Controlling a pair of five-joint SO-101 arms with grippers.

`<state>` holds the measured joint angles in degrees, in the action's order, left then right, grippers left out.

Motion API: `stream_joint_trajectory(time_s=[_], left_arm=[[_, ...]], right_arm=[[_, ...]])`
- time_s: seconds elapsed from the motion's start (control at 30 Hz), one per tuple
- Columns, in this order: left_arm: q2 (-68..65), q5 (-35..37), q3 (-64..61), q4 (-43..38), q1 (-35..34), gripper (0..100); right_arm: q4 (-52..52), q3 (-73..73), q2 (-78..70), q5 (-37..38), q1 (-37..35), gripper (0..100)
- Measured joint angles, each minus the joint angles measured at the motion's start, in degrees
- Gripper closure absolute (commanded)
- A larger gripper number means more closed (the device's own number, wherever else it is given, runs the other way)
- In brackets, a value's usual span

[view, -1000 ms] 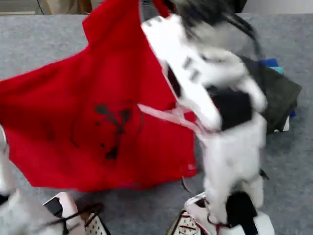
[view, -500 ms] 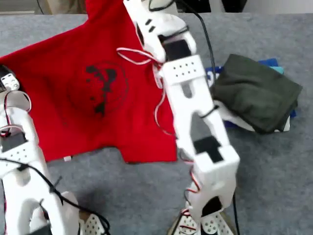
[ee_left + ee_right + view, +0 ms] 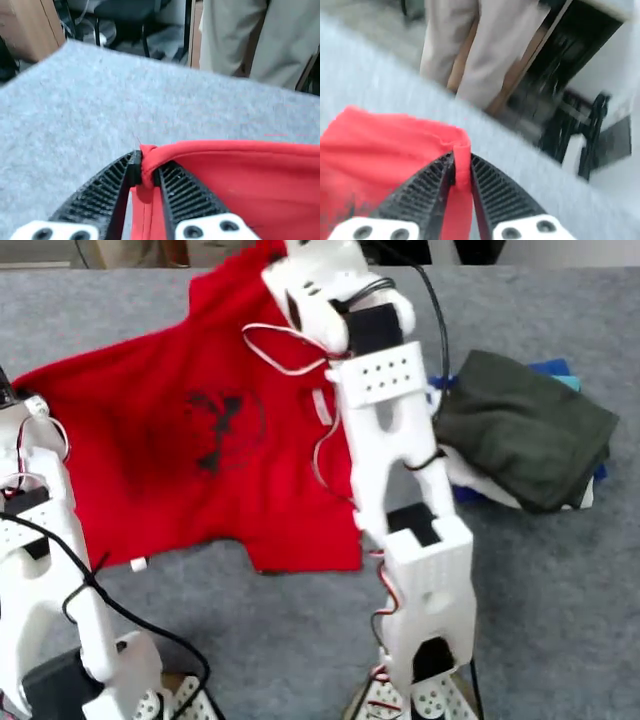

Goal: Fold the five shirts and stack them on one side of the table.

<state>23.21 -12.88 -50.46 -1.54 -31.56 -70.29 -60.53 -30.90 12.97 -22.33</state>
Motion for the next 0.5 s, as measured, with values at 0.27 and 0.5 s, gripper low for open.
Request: stream_joint_trajectory(time_s=[0.27,0.5], left_arm=[[0.0,-1.9,0.0,8.7,-0.2,98],[0.3,-15.0,0.0,27.8,-0.2,98]], right_arm=[[-22.2,-3.4,0.0,3.1,0.0,99.7],[-30.9,-4.0,0.0,3.3,0.0,99.7]])
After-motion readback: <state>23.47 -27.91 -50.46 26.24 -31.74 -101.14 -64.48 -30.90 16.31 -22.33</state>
